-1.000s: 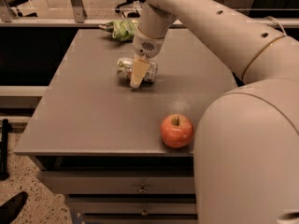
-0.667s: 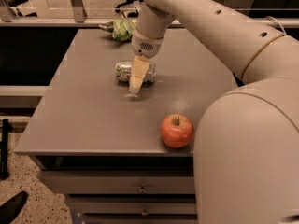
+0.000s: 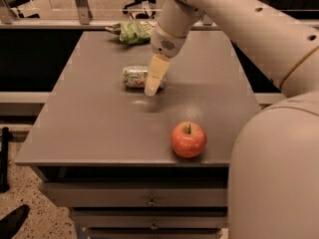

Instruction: Knock 7up can over

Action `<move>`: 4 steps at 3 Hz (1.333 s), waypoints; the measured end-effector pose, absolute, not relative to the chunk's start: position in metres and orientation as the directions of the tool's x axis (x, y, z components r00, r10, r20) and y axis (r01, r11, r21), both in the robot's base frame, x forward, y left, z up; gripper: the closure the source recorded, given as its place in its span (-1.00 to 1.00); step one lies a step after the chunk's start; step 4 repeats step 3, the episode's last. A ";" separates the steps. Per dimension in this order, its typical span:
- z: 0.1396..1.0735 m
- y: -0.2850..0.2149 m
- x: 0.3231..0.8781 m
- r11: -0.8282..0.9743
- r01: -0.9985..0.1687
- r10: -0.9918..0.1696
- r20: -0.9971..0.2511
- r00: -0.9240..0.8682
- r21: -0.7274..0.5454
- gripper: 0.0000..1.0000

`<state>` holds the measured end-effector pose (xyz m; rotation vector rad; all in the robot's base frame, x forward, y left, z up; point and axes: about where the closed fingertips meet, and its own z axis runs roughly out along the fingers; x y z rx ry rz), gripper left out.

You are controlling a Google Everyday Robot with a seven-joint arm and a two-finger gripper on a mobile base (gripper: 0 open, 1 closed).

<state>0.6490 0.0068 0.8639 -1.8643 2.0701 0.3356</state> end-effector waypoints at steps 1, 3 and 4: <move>0.880 -0.014 0.645 0.150 -0.987 -0.834 -0.543 -0.092 -0.063 -1.00; 0.920 -0.097 0.634 0.284 -0.952 -0.479 -0.877 -0.035 -0.117 -1.00; 0.920 -0.097 0.634 0.284 -0.952 -0.479 -0.877 -0.035 -0.117 -1.00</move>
Offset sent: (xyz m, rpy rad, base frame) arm -0.0127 -0.1326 0.0740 0.7352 -0.2107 -0.1330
